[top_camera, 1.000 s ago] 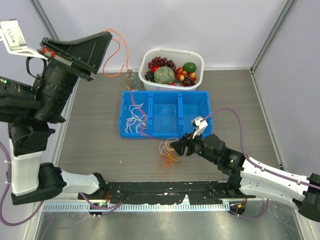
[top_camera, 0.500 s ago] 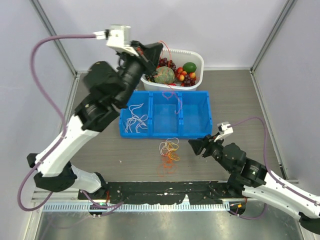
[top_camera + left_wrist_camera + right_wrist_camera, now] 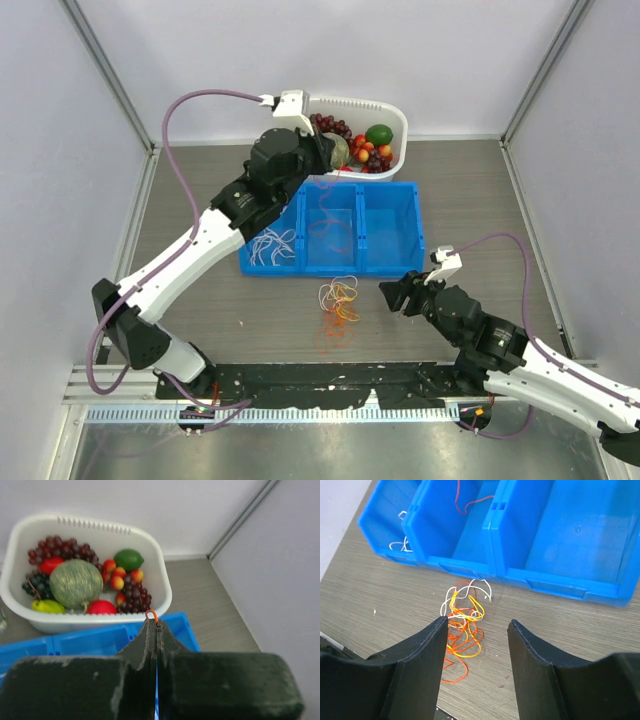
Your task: Untangle the cables
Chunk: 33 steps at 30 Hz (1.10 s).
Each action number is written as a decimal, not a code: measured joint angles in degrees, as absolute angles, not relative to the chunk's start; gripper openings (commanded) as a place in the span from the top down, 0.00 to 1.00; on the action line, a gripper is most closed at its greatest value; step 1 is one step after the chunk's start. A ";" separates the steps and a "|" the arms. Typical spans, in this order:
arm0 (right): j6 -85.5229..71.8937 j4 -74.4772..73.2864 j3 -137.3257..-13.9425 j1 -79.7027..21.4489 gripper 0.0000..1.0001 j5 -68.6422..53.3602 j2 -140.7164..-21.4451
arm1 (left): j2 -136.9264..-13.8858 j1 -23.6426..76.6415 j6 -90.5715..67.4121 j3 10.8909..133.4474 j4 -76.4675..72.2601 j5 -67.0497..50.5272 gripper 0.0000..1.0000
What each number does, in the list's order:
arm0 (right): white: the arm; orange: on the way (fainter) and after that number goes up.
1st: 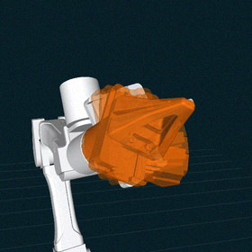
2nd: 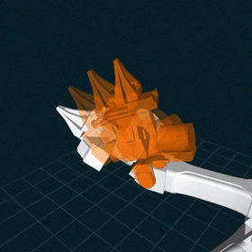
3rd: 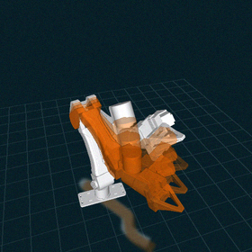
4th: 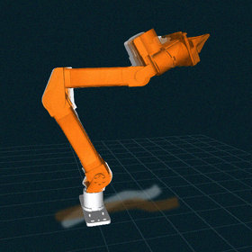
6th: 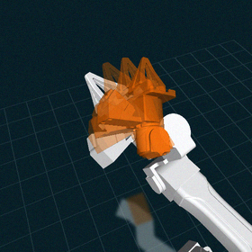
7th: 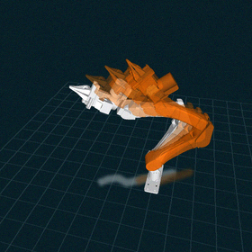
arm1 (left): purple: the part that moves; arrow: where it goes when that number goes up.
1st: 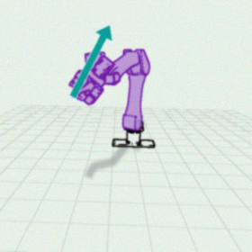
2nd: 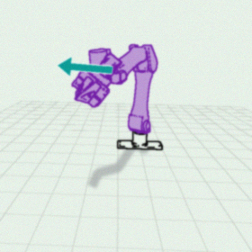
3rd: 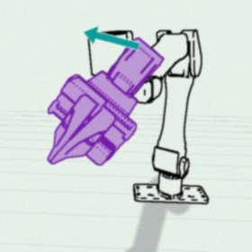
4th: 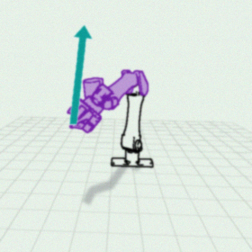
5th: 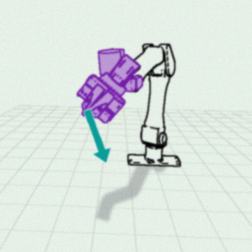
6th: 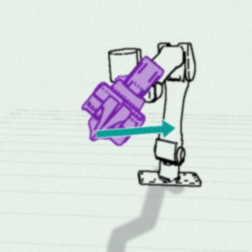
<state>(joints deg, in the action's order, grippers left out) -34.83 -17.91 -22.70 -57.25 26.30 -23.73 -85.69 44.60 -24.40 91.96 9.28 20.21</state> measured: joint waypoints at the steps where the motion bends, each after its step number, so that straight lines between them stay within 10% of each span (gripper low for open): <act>1: -34.85 -17.87 -22.68 -57.25 0.44 26.22 -24.29 | -86.26 44.25 -25.69 91.20 9.17 19.25 1.00; 16: -35.59 -17.19 -21.82 -57.25 0.44 24.51 -25.76 | -101.56 43.09 -37.47 73.67 7.22 12.08 1.00; 26: -36.42 -15.42 -21.04 -57.25 0.44 22.59 -29.15 | -101.73 43.00 -36.27 71.83 5.65 10.87 0.34; 33: -36.45 -11.86 -20.49 -57.25 0.44 20.34 -34.44 | -93.82 42.98 -35.22 70.39 7.90 10.79 0.25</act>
<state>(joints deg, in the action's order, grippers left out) -36.45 -11.86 -20.49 -57.25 20.34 -34.44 -93.82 42.98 -35.22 70.39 7.90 10.79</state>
